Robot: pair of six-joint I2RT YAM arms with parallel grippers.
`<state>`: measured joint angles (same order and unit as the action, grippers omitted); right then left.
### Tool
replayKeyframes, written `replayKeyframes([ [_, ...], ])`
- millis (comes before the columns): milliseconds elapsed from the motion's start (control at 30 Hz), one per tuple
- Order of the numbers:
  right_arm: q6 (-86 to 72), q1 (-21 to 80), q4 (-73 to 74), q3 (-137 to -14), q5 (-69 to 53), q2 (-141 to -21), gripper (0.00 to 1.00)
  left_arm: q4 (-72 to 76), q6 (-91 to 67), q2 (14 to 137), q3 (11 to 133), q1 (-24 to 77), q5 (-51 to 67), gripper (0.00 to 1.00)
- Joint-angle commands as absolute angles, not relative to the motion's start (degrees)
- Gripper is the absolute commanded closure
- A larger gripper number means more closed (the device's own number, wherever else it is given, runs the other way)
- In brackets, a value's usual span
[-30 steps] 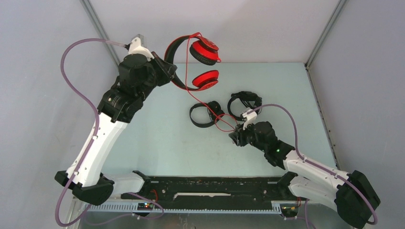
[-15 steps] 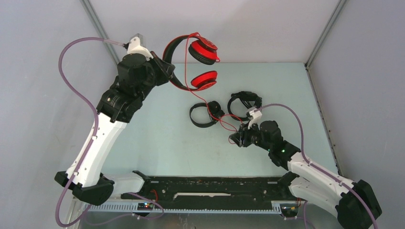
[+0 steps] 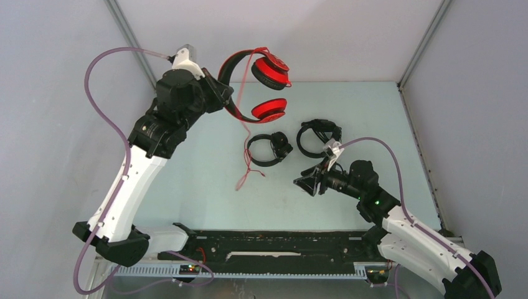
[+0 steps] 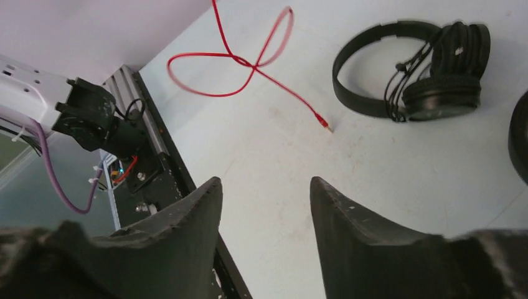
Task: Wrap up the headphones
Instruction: Wrap the headphones cable around the headphones.
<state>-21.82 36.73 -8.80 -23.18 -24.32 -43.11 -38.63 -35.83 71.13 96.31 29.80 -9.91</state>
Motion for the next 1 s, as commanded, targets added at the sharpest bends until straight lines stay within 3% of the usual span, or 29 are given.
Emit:
replayKeyframes([
  [0,-19.72,37.65,-18.31,-27.04,-25.70,-41.84,0.35,-35.28,-35.87,70.41,97.20,29.36,-7.09,1.00],
  [67,-17.55,38.63,-22.45,-28.42,-24.84,-42.36,0.24,-35.21,-36.14,70.40,97.29,29.35,-5.90,1.00],
  [167,-15.14,40.42,-30.74,-30.79,-23.97,-45.58,0.20,-34.78,-37.08,70.31,97.51,29.36,-3.60,1.00],
  [633,-8.02,46.73,-51.15,-44.04,-19.09,-71.84,0.20,-35.37,-39.14,72.27,102.80,29.36,2.64,1.00],
  [967,-5.22,44.22,-52.95,-54.23,-28.61,-85.26,0.19,-35.01,-40.53,71.82,104.53,29.36,5.92,1.00],
])
